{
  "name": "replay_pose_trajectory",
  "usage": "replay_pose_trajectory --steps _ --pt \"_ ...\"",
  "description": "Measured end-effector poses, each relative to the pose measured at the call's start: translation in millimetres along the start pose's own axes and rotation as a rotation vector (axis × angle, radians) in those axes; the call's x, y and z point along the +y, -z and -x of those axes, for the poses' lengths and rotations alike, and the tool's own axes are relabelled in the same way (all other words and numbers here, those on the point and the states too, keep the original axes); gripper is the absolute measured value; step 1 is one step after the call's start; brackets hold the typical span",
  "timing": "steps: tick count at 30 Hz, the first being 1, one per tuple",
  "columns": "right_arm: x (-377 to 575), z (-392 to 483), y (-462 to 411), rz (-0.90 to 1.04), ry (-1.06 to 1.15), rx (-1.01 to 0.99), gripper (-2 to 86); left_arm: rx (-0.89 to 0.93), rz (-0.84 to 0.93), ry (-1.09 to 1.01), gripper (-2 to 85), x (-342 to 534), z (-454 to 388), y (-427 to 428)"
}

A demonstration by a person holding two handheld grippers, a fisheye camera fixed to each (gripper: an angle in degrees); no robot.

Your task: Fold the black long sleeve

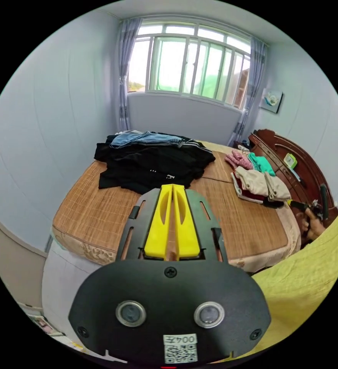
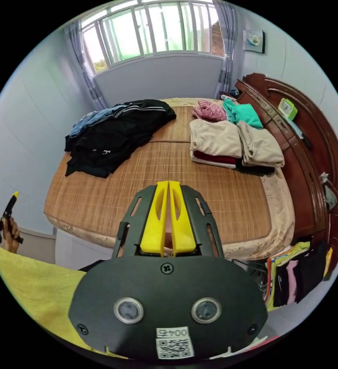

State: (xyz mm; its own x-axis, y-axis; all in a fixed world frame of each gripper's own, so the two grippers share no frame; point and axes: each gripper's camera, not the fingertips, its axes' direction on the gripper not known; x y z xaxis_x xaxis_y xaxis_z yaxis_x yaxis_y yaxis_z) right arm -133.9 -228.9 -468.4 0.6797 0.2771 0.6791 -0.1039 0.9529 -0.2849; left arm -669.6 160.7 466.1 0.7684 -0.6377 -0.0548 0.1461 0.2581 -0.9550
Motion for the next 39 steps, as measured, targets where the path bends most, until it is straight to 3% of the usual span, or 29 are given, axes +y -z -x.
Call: replay_pose_trajectory --steps 3,8,16,21,24,32,39 --pt "-3 52 -16 0.006 0.053 0.168 -0.8 -0.005 0.048 0.024 0.8 4 68 -12" --pt "-8 100 -56 0.032 0.097 0.146 -0.7 -0.024 0.074 0.058 0.8 28 143 -27" --pt "-20 141 -177 0.190 0.134 -0.263 -0.5 -0.104 0.113 0.267 1.5 100 213 -18" --pt "-6 173 -197 0.076 0.248 -0.381 1.2 -0.109 0.113 0.233 3.8 119 243 -34" --pt "4 182 -203 -0.010 0.252 -0.443 6.0 -0.085 0.027 0.236 7.7 121 269 -54" --pt "39 187 -228 -0.096 -0.047 -0.513 14.6 0.052 0.031 0.135 14.0 88 371 -155" --pt "115 200 -241 -0.196 -0.530 -0.622 15.5 0.172 0.107 0.007 15.4 64 481 -246"
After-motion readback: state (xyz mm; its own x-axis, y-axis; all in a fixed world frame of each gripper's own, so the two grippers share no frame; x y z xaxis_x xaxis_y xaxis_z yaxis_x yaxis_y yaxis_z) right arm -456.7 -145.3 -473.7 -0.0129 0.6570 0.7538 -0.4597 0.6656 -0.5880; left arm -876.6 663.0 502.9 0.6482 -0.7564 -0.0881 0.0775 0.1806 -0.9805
